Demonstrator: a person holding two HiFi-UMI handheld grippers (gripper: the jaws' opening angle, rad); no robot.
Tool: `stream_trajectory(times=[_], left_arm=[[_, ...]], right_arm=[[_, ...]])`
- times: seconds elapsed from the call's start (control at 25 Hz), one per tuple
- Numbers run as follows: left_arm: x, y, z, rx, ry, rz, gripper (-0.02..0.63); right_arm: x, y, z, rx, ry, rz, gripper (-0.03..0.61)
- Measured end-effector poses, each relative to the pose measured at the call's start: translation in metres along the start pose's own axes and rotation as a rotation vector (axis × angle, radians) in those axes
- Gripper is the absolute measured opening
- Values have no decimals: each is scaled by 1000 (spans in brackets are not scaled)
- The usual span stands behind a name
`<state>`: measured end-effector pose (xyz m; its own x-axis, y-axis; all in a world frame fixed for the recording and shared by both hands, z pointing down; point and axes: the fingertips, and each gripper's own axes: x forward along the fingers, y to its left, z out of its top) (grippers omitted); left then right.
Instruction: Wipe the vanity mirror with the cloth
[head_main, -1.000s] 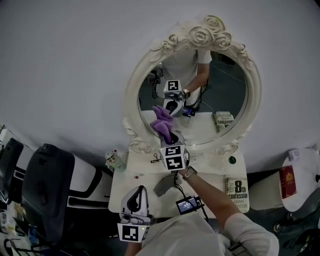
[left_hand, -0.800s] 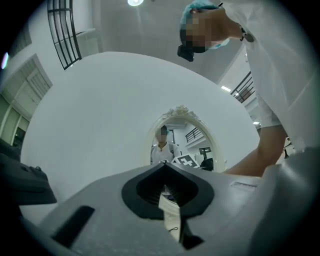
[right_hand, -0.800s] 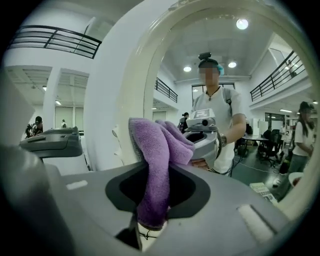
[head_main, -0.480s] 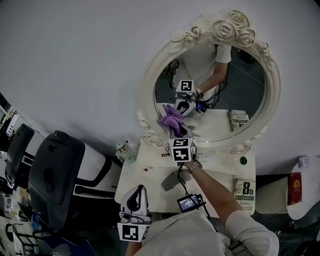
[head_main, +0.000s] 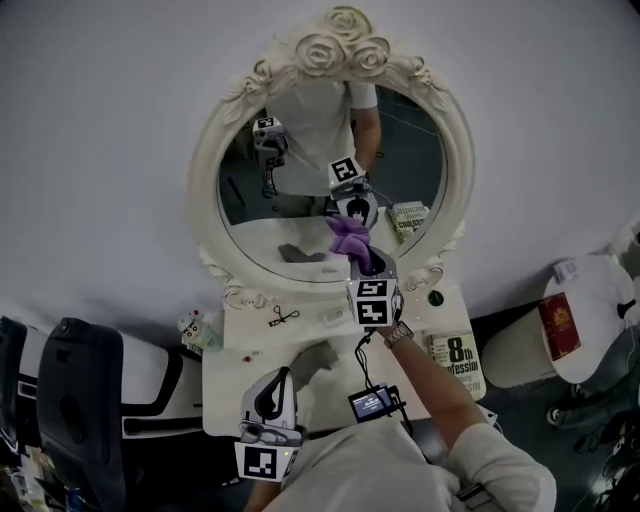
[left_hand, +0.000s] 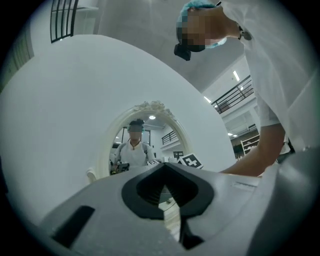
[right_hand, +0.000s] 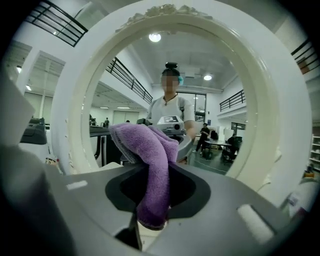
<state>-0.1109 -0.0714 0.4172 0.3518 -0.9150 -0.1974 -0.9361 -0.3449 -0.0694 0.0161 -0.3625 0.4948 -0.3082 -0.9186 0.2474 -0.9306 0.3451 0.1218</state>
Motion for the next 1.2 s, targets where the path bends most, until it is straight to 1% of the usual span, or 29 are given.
stream_trajectory(times=[0.16,0.32,0.44,0.56,0.6,0.68,0.84,1.0,1.12,1.2], left_arm=[[21,-14,2,-21,-14,-71,6],[33,-22,0,-25,-27,-114,6],[37,-24,-1,-21,-37,-128,6],[37,-22,-2,-19,-22,-122,6],[36,-19,-1,-22,-22,-111,6],[32,-11,-2,-25,-20,-82,6],[23,2,-2,-20,-11,-23,6],[7,14,0,2,2,57,6],[-9,25,1,17,28,128,6],[-25,34,2,29,39,193,6]], right_arm=[[-11,-65,-12,18,21,-116,101],[-20,-110,-22,50,55,-199,101],[-23,-123,-29,117,57,-217,101],[-25,-118,-33,163,41,-212,100],[-27,-110,-33,165,30,-201,100],[-28,-85,-29,156,8,-150,101],[-19,-9,-27,130,4,21,101],[0,78,-41,54,60,199,101],[12,120,-54,37,102,269,101],[21,142,-60,29,127,302,101]])
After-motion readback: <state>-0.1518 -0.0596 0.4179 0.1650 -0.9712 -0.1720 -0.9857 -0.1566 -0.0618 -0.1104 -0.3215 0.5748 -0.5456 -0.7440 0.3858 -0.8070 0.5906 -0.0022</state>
